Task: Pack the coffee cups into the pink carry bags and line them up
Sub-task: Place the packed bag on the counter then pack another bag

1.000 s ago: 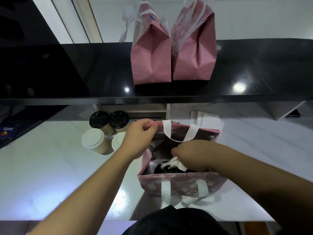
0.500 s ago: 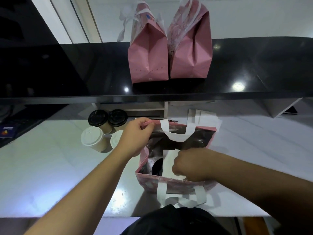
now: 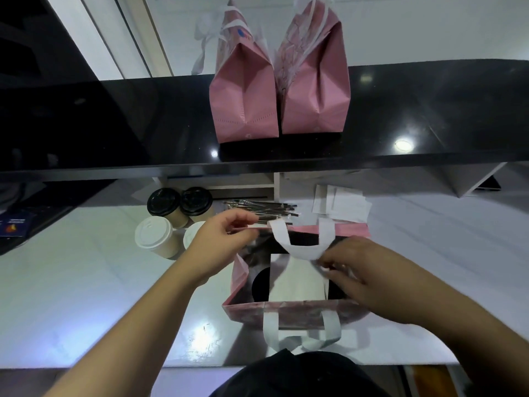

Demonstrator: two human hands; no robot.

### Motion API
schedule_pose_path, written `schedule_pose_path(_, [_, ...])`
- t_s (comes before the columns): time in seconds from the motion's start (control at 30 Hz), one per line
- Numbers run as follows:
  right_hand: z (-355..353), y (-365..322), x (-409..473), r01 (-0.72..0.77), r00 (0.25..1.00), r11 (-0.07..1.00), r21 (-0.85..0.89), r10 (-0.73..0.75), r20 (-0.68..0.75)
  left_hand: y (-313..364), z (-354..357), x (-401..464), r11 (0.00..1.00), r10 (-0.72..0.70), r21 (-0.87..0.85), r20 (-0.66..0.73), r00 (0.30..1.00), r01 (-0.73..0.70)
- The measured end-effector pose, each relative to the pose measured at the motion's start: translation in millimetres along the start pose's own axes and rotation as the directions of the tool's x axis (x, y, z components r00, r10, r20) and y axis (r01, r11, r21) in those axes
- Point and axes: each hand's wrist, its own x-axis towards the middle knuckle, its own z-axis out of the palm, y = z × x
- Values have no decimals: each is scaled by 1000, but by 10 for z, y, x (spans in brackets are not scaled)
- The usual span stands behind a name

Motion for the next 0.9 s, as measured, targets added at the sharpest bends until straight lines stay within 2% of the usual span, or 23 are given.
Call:
schedule_pose_path(0.07, [12,103,-208,-48,990,989,137,65,-124,-45,-32,-49,1000,1,-16,13,1000,0])
schedule_pose_path(0.17, [111,211,-428,-79,933,970,232,154,-326,-98,-60,-129,999,-14,-33,21,1000,15])
schedule_pose_path(0.23, [178,254,-502,-101,901,941,323,224,-372,-137,-63,-188,997,-21,-76,10,1000,22])
schedule_pose_path(0.33, [277,341,-538,-191,889,830,524,373,-267,-215,-79,-286,998,-17,-56,-118,993,10])
schedule_pose_path(0.43, [382,455,-527,-250,915,743,621,391,-99,-371,-142,-428,997,-36,-70,-197,980,23])
schedule_pose_path(0.53, [441,528,-477,-263,947,723,639,321,27,-597,-121,-623,990,-126,-80,-74,989,120])
schedule_pose_path(0.67, [492,568,-379,-235,966,752,615,251,62,-742,44,-753,951,-259,-170,25,966,259])
schedule_pose_path(0.77, [535,587,-320,-216,968,756,619,250,33,-708,111,-740,951,-239,-186,60,969,246])
schedule_pose_path(0.9, [608,637,-285,-208,958,706,677,287,-5,-708,62,-775,964,-141,-206,131,981,166])
